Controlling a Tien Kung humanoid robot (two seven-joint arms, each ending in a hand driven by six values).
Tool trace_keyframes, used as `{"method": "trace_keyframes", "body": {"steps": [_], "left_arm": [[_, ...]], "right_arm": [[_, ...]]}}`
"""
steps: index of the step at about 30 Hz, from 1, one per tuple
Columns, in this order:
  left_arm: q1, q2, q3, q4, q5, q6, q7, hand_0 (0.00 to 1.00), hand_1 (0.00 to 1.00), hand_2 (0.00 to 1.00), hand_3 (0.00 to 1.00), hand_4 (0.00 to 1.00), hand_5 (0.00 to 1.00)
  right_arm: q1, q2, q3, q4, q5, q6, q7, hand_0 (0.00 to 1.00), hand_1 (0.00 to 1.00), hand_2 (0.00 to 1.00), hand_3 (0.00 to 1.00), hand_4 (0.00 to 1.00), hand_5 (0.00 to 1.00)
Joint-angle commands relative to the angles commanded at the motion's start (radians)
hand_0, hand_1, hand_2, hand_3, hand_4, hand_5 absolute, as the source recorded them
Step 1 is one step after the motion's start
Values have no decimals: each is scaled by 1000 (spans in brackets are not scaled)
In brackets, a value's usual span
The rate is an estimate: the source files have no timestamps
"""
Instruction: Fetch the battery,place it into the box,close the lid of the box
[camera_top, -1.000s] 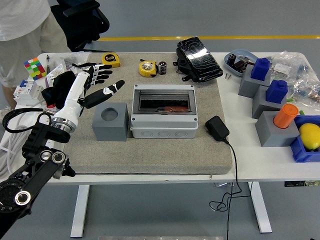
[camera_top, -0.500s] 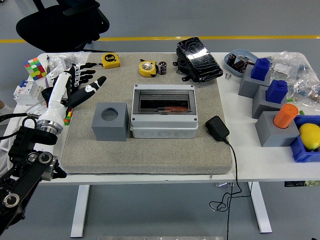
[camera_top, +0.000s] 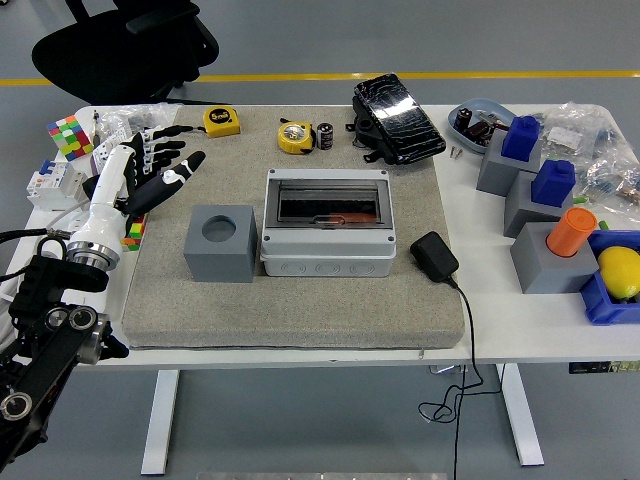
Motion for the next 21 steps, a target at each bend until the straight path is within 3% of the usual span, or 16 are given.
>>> {"method": "trace_keyframes", "body": {"steps": [21], "left_arm": [[6, 2, 1, -11, -5, -13, 12, 712, 706, 696, 736, 954, 503]], "right_arm": [[0, 3, 9, -2, -5, 0, -8, 501, 617, 660, 573, 955, 513]]}}
